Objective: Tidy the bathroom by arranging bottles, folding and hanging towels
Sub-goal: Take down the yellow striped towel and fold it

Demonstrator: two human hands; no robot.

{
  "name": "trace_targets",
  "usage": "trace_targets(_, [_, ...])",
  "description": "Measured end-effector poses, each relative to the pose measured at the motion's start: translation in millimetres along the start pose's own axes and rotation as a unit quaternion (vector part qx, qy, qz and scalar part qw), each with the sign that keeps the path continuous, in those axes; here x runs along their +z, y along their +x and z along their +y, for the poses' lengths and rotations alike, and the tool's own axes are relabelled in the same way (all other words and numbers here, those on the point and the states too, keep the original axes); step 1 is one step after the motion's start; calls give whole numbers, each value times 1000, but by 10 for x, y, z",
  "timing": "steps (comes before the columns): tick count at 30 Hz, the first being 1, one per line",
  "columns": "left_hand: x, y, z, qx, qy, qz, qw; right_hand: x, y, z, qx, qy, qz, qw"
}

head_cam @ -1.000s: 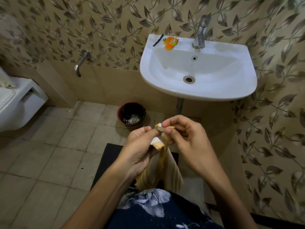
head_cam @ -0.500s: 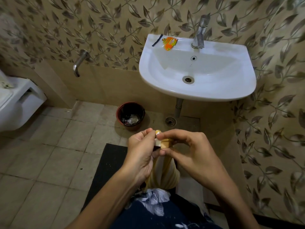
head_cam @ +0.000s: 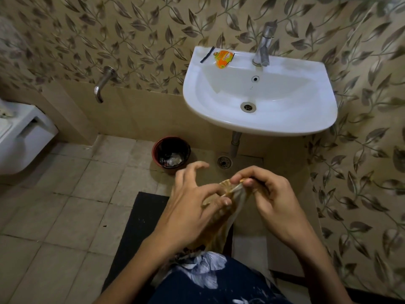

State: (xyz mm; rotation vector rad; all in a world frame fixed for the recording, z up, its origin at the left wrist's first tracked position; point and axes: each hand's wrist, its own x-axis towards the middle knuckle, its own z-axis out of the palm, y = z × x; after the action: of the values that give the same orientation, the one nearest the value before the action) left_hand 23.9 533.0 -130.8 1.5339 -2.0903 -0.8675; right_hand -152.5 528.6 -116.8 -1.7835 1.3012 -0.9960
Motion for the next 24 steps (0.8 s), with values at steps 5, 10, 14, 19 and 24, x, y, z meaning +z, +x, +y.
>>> trace_targets(5, [18, 99, -1, 188, -152, 10, 970, -81, 21, -74, -54, -29, 25, 998])
trace_targets(10, [35, 150, 44, 212, -178, 49, 960, -143, 39, -192, -109, -48, 76, 990])
trace_targets(14, [52, 207, 0, 224, -142, 24, 964, -166, 24, -227, -110, -39, 105, 988])
trace_targets(19, [168, 221, -109, 207, -73, -5, 976, -246, -3, -270, -98, -24, 140, 985])
trace_targets(24, [246, 227, -220, 166, -45, -59, 983, -405, -43, -357, -97, 41, 200, 974])
